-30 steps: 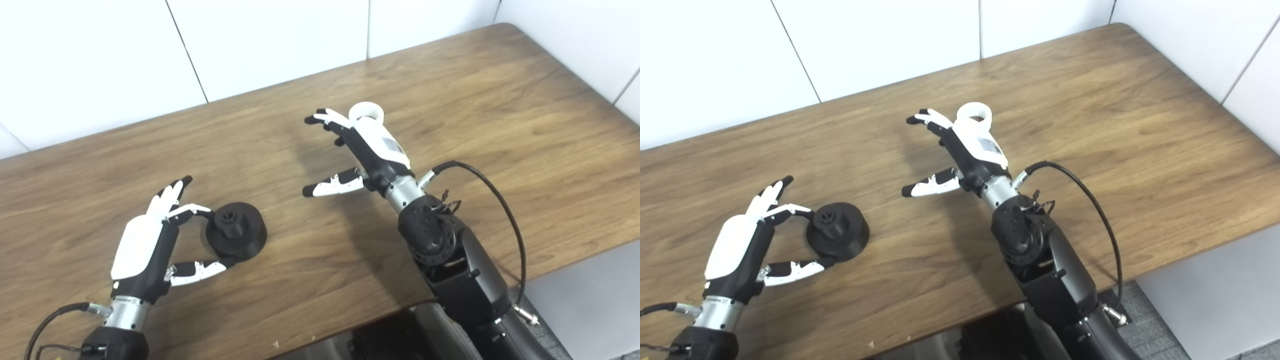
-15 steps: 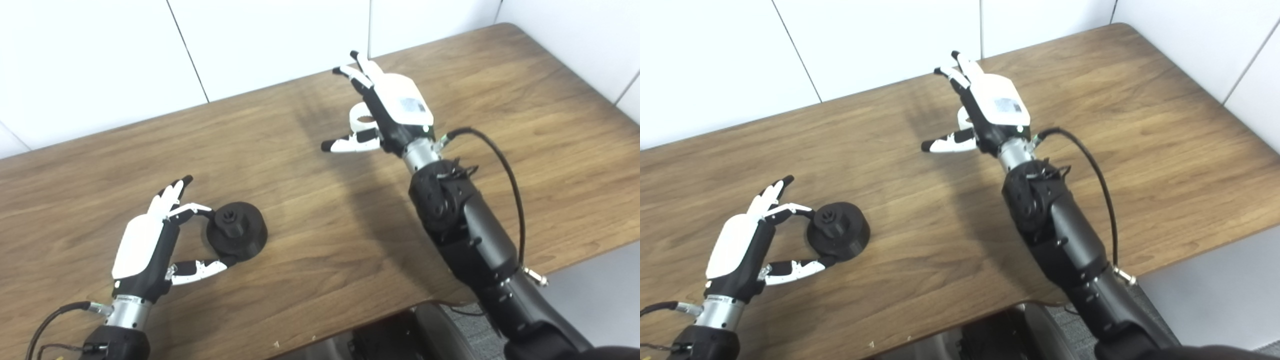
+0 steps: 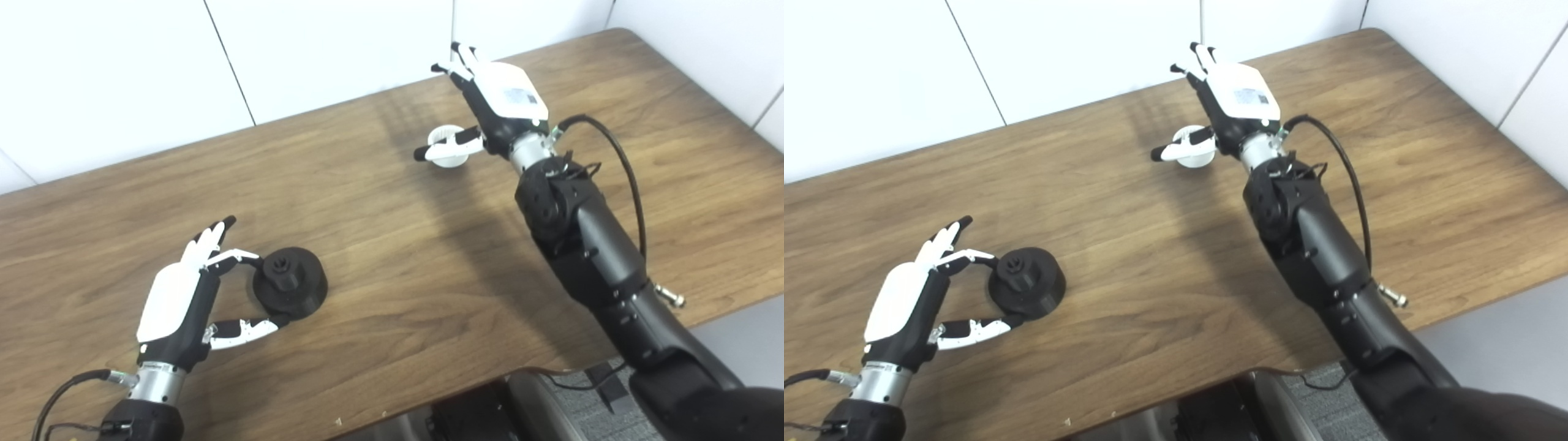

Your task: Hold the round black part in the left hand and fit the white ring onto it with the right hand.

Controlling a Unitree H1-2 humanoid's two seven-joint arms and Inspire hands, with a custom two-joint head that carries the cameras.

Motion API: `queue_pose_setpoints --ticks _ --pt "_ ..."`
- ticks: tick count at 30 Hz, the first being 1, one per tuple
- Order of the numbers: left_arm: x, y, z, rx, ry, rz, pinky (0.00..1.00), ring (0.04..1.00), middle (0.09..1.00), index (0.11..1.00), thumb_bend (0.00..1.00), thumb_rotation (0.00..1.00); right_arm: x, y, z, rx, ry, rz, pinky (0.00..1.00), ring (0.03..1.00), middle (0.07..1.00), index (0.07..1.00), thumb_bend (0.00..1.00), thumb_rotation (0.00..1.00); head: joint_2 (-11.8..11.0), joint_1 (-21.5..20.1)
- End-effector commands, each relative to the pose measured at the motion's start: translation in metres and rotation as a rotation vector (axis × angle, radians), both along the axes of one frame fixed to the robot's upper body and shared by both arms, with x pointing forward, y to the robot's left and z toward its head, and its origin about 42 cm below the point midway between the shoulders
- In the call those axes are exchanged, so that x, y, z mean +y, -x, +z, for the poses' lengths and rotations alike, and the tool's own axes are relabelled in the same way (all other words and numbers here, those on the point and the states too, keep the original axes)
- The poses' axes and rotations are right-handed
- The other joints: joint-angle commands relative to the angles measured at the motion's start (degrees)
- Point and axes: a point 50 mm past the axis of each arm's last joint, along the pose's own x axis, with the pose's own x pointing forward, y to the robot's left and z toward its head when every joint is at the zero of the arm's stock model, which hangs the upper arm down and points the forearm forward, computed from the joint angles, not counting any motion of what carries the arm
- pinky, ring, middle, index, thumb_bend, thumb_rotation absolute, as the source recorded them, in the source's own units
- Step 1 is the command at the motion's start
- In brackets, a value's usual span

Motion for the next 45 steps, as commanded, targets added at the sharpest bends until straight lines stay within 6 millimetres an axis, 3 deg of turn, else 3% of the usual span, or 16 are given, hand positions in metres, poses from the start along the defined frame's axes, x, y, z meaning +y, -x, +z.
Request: queue_pose_setpoints --ticks 1,8,17,38,45 --pt "0.003 -0.001 0.004 -0.006 -0.028 0.000 1.00 1.000 1.000 0.591 0.90 0.28 -0.004 -0.012 0.025 -0.031 0.026 -0.006 0.90 1.000 1.000 0.891 1.00 0.57 0.0 0.2" --pt "0.003 0.001 0.005 0.001 -0.023 0.005 1.00 1.000 1.000 0.589 0.90 0.27 -0.020 -0.029 0.016 0.067 0.054 -0.043 0.82 0.992 1.000 0.878 1.00 0.60 0.1 0.5" --pt "0.004 0.002 0.005 0.001 -0.025 0.005 1.00 1.000 1.000 0.591 0.90 0.27 -0.029 -0.035 0.001 0.161 0.037 -0.053 0.87 1.000 1.000 0.888 1.00 0.64 0.3 0.7" --pt "0.003 0.002 0.008 -0.003 -0.026 0.002 1.00 1.000 1.000 0.589 0.90 0.28 -0.021 -0.033 -0.028 0.226 0.031 -0.017 0.91 0.991 1.000 0.796 1.00 0.53 0.9 1.8" --pt "0.003 0.004 0.009 0.005 -0.027 0.002 1.00 1.000 1.000 0.591 0.90 0.27 -0.019 -0.034 -0.033 0.183 0.025 -0.016 0.89 0.960 0.984 0.744 0.91 0.44 1.0 2.1"
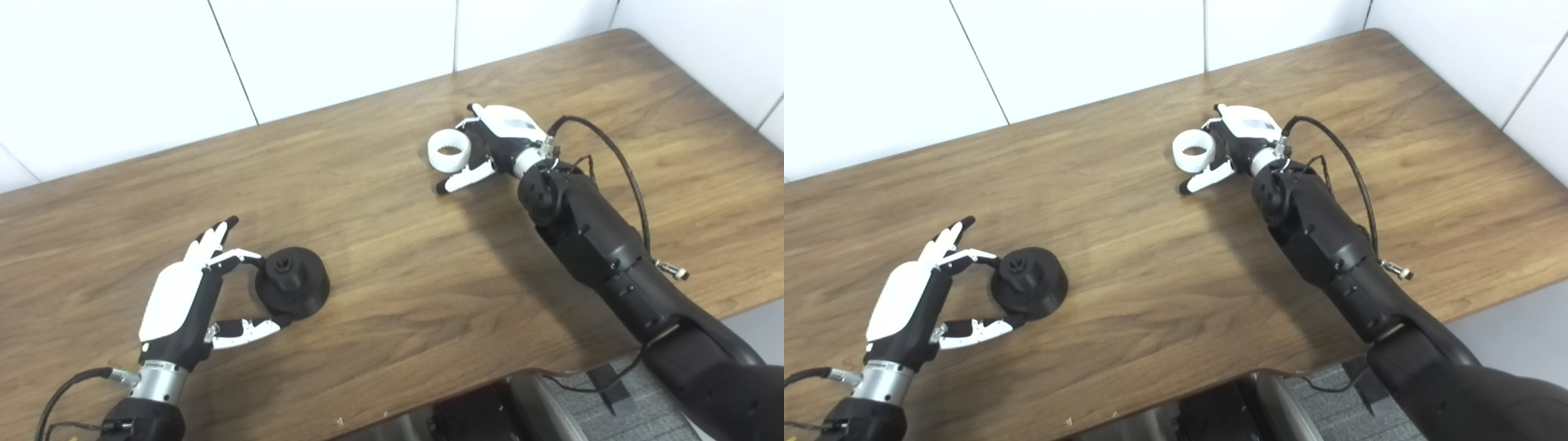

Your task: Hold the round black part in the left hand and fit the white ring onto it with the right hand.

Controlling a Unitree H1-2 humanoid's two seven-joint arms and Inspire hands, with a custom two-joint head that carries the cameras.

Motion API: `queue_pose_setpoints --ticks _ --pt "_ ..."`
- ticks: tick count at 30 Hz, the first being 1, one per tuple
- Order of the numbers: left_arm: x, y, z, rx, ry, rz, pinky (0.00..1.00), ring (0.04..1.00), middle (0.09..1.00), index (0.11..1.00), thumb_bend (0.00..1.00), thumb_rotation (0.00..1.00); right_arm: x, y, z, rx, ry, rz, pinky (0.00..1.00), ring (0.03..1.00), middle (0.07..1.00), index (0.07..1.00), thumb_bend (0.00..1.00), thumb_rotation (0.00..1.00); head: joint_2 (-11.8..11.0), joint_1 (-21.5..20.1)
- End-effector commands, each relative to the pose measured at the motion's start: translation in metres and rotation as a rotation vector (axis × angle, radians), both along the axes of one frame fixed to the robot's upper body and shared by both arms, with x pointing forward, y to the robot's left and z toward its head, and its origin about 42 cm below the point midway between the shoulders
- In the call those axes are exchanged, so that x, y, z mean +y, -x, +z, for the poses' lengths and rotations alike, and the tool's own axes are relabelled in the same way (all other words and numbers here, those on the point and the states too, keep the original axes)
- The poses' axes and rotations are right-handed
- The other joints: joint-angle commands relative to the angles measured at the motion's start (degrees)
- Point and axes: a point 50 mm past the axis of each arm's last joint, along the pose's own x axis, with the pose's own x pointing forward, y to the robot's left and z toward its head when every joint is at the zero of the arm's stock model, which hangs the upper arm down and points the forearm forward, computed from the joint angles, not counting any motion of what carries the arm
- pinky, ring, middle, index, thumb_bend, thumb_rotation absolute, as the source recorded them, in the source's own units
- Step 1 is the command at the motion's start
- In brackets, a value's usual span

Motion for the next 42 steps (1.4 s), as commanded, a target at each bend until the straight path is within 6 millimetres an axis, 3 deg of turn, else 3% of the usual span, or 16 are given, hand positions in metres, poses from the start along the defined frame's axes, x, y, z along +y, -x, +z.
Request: queue_pose_setpoints --ticks 1,8,14,36,38,42 --pt "0.004 0.000 0.005 -0.014 -0.021 -0.004 1.00 1.000 1.000 0.590 0.90 0.27 0.000 -0.007 0.016 -0.091 0.004 0.014 0.89 0.954 0.978 0.733 0.89 0.42 0.0 0.0" --pt "0.004 0.000 0.005 -0.016 -0.021 -0.004 1.00 1.000 1.000 0.591 0.90 0.27 0.003 -0.006 0.014 -0.145 -0.017 0.013 0.88 0.921 0.936 0.661 0.81 0.36 0.1 0.0" --pt "0.003 0.002 0.005 -0.010 -0.023 -0.002 1.00 1.000 1.000 0.591 0.90 0.28 0.003 -0.004 0.013 -0.171 -0.029 0.014 0.90 0.912 0.919 0.631 0.80 0.34 0.3 0.2" --pt "0.001 0.004 0.005 -0.008 -0.016 0.001 1.00 1.000 1.000 0.588 0.90 0.28 0.001 0.002 0.010 -0.275 -0.055 0.031 0.83 0.854 0.858 0.567 0.76 0.25 0.9 1.1" --pt "0.001 0.003 0.005 -0.012 -0.018 0.001 1.00 1.000 1.000 0.588 0.89 0.27 0.001 0.003 0.014 -0.295 -0.062 0.032 0.85 0.855 0.862 0.511 0.58 0.18 0.9 1.0" --pt "0.001 0.002 0.005 -0.009 -0.027 0.001 1.00 1.000 1.000 0.592 0.89 0.29 0.004 0.007 0.025 -0.361 -0.086 0.037 0.86 0.845 0.857 0.492 0.52 0.16 0.9 1.1"
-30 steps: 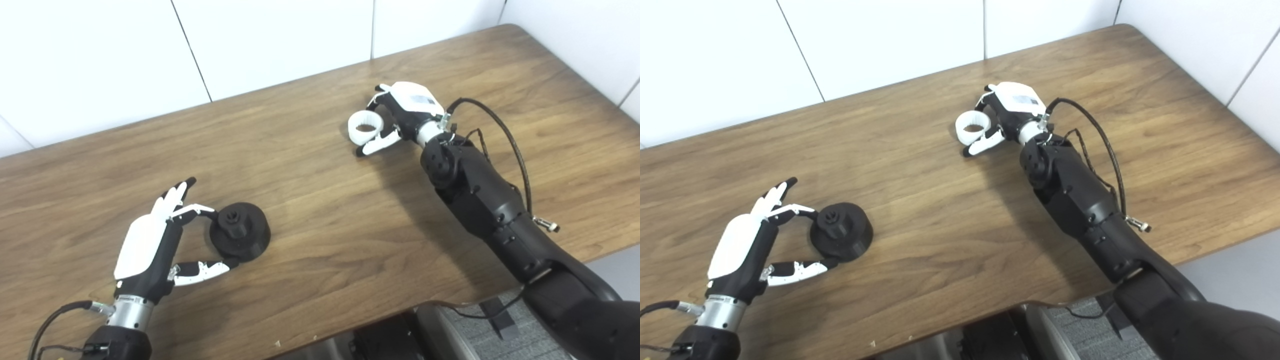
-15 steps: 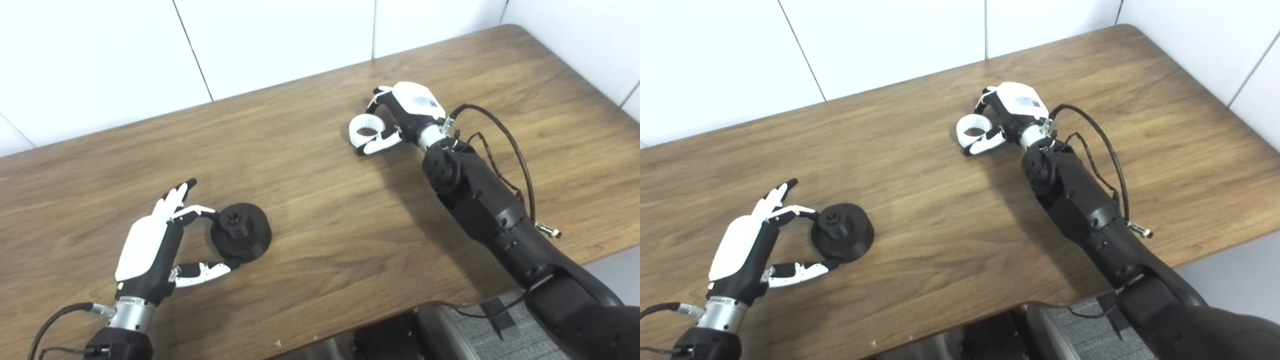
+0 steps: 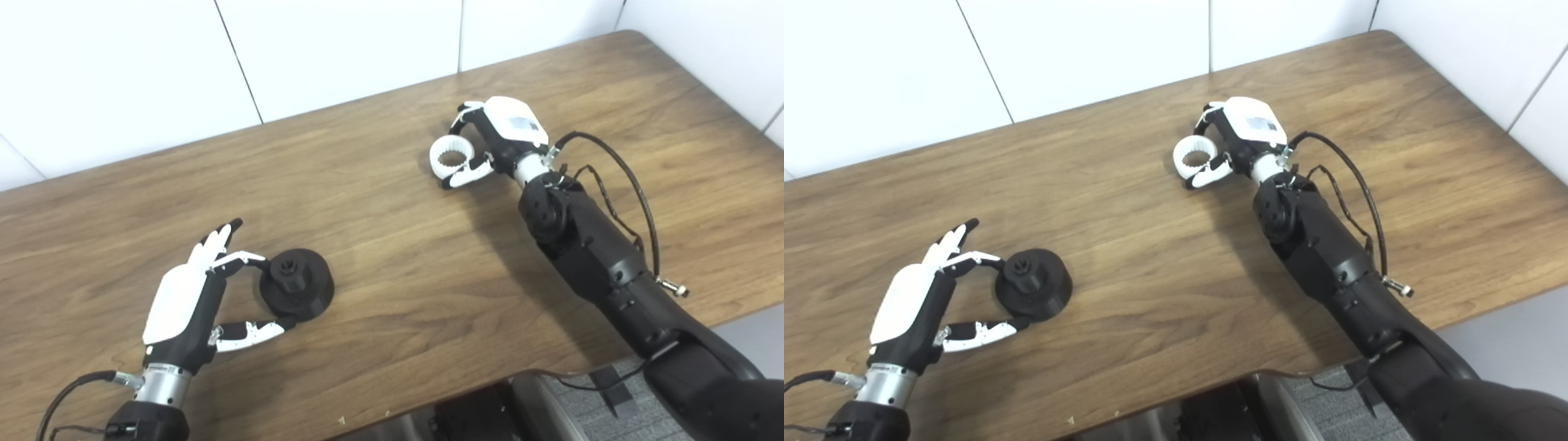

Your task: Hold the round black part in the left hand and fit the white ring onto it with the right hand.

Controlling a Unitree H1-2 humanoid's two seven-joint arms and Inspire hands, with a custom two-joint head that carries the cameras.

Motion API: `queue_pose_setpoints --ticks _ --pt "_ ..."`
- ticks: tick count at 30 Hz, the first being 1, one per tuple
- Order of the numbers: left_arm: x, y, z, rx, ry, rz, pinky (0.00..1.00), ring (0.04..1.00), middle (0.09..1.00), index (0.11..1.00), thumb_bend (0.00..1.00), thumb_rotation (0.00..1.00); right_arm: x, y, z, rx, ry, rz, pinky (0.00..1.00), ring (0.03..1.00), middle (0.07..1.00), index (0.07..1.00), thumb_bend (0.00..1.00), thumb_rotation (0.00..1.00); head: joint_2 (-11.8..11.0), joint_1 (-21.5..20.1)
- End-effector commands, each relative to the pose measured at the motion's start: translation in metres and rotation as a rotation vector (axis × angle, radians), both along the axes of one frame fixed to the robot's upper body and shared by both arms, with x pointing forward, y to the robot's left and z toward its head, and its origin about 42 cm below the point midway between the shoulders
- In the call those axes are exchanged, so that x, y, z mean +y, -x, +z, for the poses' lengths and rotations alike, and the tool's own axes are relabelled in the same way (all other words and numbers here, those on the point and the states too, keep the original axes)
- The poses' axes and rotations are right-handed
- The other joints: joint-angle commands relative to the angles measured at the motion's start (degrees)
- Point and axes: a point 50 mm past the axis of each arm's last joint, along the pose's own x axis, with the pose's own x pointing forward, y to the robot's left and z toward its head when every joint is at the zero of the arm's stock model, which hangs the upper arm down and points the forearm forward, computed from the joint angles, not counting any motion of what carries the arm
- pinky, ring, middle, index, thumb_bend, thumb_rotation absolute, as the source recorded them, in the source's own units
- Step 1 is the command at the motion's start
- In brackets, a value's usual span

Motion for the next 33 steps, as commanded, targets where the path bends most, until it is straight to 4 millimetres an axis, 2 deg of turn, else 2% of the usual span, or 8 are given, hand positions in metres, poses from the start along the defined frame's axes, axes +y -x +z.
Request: queue_pose_setpoints --ticks 1,2,8,14,18,25,30,33 --pt "0.003 -0.002 0.005 -0.013 -0.034 -0.002 1.00 1.000 1.000 0.593 0.89 0.29 0.000 -0.003 0.031 -0.130 -0.003 0.007 0.86 0.848 0.857 0.492 0.52 0.15 0.1 0.1" --pt "0.003 -0.002 0.006 -0.011 -0.032 -0.001 1.00 1.000 1.000 0.593 0.89 0.28 0.000 -0.002 0.035 -0.144 -0.007 0.008 0.90 0.873 0.872 0.492 0.52 0.15 0.1 0.1" --pt "0.002 -0.003 0.004 -0.019 -0.026 -0.005 1.00 1.000 1.000 0.591 0.89 0.29 0.006 0.007 0.064 -0.249 -0.041 0.036 0.93 0.891 0.875 0.491 0.52 0.15 0.1 0.3" --pt "0.001 -0.004 0.006 -0.020 -0.028 -0.003 1.00 1.000 1.000 0.591 0.89 0.30 0.009 0.015 0.088 -0.343 -0.043 0.079 0.89 0.871 0.858 0.490 0.52 0.15 0.1 0.4" --pt "0.000 -0.004 0.006 -0.025 -0.029 -0.005 1.00 1.000 1.000 0.591 0.89 0.29 0.010 0.019 0.101 -0.367 -0.054 0.096 0.93 0.883 0.869 0.490 0.52 0.15 0.2 0.5" --pt "-0.003 -0.004 0.006 -0.025 -0.029 -0.007 1.00 1.000 1.000 0.592 0.89 0.30 0.011 0.024 0.108 -0.386 -0.049 0.117 0.94 0.883 0.868 0.490 0.52 0.16 0.5 2.8" --pt "-0.010 -0.006 0.007 -0.031 -0.022 -0.011 1.00 1.000 1.000 0.591 0.88 0.30 0.012 0.035 0.105 -0.390 -0.054 0.146 0.93 0.873 0.861 0.489 0.52 0.16 1.7 9.4" --pt "-0.015 -0.008 0.007 -0.033 -0.017 -0.012 1.00 1.000 1.000 0.591 0.88 0.30 0.017 0.045 0.102 -0.381 -0.074 0.165 0.92 0.876 0.867 0.490 0.52 0.15 2.3 11.2"
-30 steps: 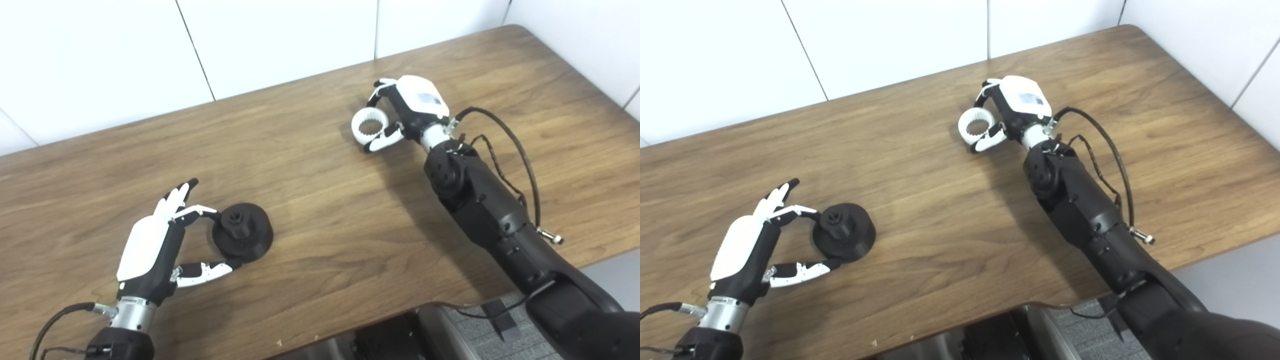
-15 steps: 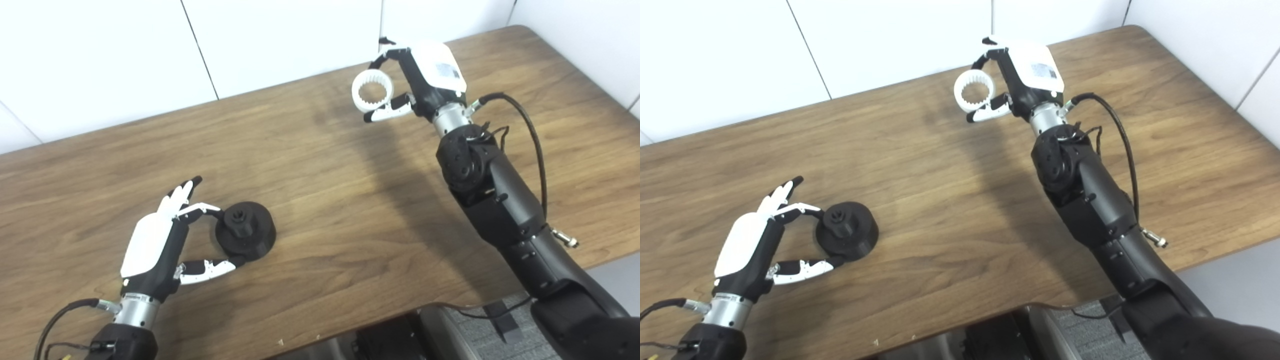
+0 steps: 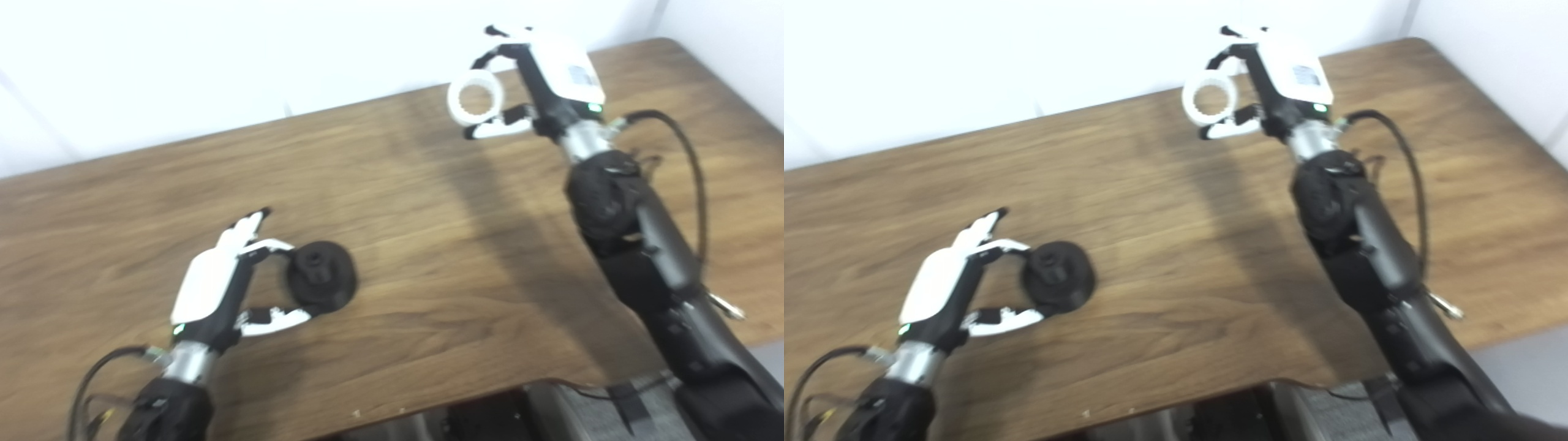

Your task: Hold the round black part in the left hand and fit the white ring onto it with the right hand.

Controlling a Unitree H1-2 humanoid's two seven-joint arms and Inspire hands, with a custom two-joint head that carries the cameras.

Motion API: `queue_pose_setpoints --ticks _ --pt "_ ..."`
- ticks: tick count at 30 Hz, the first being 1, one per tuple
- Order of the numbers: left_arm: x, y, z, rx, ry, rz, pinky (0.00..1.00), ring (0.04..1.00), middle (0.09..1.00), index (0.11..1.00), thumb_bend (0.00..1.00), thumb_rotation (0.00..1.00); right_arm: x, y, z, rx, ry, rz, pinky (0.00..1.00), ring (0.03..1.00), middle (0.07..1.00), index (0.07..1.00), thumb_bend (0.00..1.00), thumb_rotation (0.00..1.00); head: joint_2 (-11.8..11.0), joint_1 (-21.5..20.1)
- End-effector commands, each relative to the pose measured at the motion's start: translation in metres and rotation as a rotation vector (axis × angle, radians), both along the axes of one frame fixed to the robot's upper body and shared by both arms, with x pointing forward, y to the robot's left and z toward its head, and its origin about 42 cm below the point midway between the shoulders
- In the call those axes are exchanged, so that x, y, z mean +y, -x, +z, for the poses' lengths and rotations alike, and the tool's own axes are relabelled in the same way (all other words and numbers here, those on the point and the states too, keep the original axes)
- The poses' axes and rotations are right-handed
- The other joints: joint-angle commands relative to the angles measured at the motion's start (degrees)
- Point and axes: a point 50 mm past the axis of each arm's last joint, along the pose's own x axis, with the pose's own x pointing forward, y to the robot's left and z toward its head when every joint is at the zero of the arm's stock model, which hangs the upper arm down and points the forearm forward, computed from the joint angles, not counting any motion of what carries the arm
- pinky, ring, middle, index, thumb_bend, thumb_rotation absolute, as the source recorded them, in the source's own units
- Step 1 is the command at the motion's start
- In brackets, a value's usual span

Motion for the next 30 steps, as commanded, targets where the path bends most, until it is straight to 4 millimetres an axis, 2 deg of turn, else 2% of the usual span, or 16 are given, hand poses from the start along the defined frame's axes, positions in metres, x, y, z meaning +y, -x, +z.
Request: queue_pose_setpoints --ticks 1,6,13,16,24,30 --pt "-0.005 -0.008 0.008 -0.026 -0.018 -0.012 1.00 1.000 1.000 0.592 0.88 0.31 0.005 0.008 0.018 -0.072 -0.007 0.042 0.89 0.873 0.865 0.490 0.52 0.15 0.6 1.3" --pt "-0.013 -0.012 0.011 -0.019 -0.022 -0.007 1.00 1.000 1.000 0.590 0.89 0.33 0.011 0.024 0.009 -0.077 -0.025 0.082 0.84 0.853 0.851 0.490 0.52 0.15 1.2 2.5" --pt "-0.017 -0.011 0.012 -0.021 -0.028 -0.005 0.98 1.000 1.000 0.586 0.90 0.32 0.023 0.044 0.004 -0.056 -0.044 0.124 0.90 0.874 0.859 0.491 0.52 0.15 1.1 3.1" --pt "-0.019 -0.011 0.011 -0.027 -0.023 -0.007 0.98 1.000 1.000 0.583 0.90 0.31 0.028 0.050 0.003 -0.049 -0.054 0.146 0.85 0.869 0.860 0.491 0.52 0.15 1.1 3.2" --pt "-0.021 -0.010 0.010 -0.037 -0.018 -0.010 0.98 1.000 1.000 0.580 0.91 0.31 0.053 0.067 -0.009 0.006 -0.081 0.229 0.91 0.873 0.858 0.491 0.52 0.15 1.2 3.7" --pt "-0.021 -0.010 0.007 -0.039 -0.020 -0.011 0.98 1.000 1.000 0.581 0.90 0.32 0.075 0.073 -0.020 0.039 -0.105 0.287 0.91 0.873 0.856 0.491 0.52 0.15 1.2 3.8"
